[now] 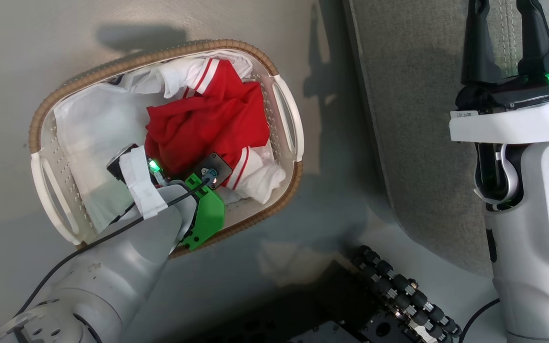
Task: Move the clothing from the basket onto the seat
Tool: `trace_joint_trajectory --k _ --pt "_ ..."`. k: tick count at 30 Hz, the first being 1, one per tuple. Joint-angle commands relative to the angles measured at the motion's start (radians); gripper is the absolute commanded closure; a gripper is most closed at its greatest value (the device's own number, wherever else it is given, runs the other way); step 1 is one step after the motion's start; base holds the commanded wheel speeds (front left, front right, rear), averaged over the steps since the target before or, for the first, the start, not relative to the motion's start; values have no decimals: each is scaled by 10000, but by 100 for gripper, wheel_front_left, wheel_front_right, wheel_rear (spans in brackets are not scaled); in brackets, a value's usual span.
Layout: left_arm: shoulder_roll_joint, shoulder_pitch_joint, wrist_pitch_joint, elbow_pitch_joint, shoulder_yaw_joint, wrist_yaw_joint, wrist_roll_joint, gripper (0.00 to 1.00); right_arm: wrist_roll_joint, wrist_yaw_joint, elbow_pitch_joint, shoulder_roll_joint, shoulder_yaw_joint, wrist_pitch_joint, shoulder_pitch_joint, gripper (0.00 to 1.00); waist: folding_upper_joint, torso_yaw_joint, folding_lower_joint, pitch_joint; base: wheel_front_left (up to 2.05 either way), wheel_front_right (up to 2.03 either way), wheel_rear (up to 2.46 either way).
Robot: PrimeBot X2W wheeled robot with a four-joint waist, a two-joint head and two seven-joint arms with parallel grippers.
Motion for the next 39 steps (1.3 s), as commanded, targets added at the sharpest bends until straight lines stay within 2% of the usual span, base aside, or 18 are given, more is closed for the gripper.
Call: trace_joint_trajectory --k 1,10,22,28,39 --pt "1 -54 -63 61 6 -22 -74 100 33 -14 3 -21 -46 -24 -55 0 0 -4 -1 -18 0 0 0" --pt "-246 218 -709 -101 12 -22 -331 100 -253 -14 215 -26 -79 -24 43 0 0 421 -1 -514 0 0 0" --pt "-302 163 -1243 -1164 109 -10 -330 100 -1358 -14 735 -29 -320 -24 614 0 0 1378 -1 -2124 0 0 0" --pt "176 339 -1245 -2813 572 252 121 100 -1722 -14 1113 -32 -565 -24 1134 0 0 1856 -1 -3264 0 0 0" --pt "836 405 -1249 -4941 1299 345 1144 100 -2257 -14 1741 -31 -845 -24 2447 0 0 2746 -1 -5505 0 0 0"
